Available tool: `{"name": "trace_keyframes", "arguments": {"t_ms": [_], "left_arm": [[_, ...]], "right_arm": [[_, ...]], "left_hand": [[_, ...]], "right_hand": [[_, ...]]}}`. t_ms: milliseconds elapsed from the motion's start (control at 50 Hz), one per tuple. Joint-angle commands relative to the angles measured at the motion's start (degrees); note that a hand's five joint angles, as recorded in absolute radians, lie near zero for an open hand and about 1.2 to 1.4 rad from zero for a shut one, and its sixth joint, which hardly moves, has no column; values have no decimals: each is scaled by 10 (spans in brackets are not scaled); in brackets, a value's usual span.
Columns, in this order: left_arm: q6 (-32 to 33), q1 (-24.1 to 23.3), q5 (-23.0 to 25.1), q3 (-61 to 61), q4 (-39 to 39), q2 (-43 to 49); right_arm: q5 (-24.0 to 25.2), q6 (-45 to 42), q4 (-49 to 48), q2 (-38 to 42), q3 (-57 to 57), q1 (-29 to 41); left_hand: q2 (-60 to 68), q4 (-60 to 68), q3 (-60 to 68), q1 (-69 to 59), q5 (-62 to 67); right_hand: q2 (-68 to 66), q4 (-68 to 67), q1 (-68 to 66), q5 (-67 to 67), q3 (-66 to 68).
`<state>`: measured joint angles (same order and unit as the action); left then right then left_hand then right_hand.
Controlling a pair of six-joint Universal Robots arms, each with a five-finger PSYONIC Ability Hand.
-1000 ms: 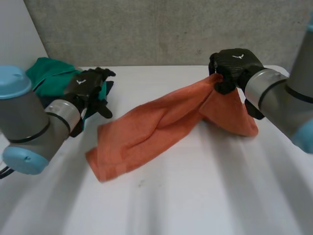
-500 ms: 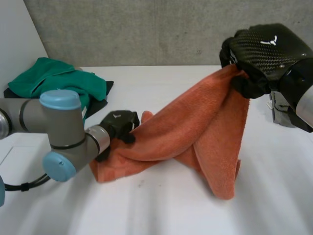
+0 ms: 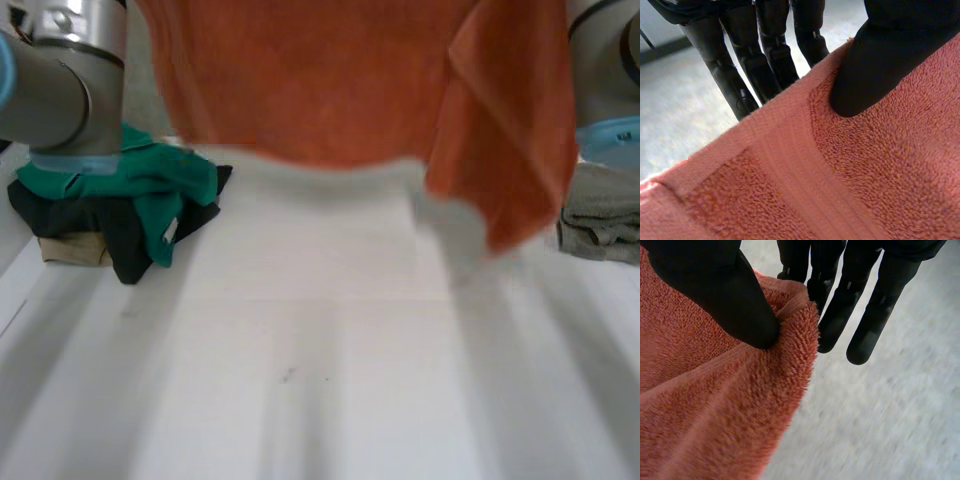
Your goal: Fold the laundry.
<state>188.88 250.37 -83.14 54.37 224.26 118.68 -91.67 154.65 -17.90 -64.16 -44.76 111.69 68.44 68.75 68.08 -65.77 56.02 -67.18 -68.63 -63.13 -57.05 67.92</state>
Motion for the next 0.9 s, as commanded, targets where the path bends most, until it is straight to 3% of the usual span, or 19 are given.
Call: {"name": "trace_keyframes", "arguments": {"t_ms": [20,200,400,460,500,720,900], "left_arm": [[1,3,3,84,-36,-38],[7,3,43,337,-99,-88],[51,-2,68,494,-102,-86],[71,-4,67,500,-103,-90],[73,-4,66,500,-105,-100],[57,-12,66,493,-104,-170],[20,-16,63,455,-109,-174]], "right_arm": [[53,0,46,-20,-60,-7],[76,-26,209,-17,-194,-38],[94,-78,227,67,-285,-67],[91,-47,202,71,-295,-75],[86,5,181,71,-304,-79],[50,236,176,48,-385,-125],[54,255,170,33,-453,-126]], "left_hand": [[116,112,119,-142,140],[116,112,119,-142,140],[116,112,119,-142,140],[116,112,119,-142,140],[116,112,119,-142,140],[116,112,119,-142,140],[116,112,119,-142,140]], "right_hand": [[-128,-114,-169,-130,121],[-128,-114,-169,-130,121],[-128,-114,-169,-130,121],[32,47,-8,31,-39],[242,256,201,240,-249],[342,357,302,341,-349],[352,367,312,351,-360]]}}
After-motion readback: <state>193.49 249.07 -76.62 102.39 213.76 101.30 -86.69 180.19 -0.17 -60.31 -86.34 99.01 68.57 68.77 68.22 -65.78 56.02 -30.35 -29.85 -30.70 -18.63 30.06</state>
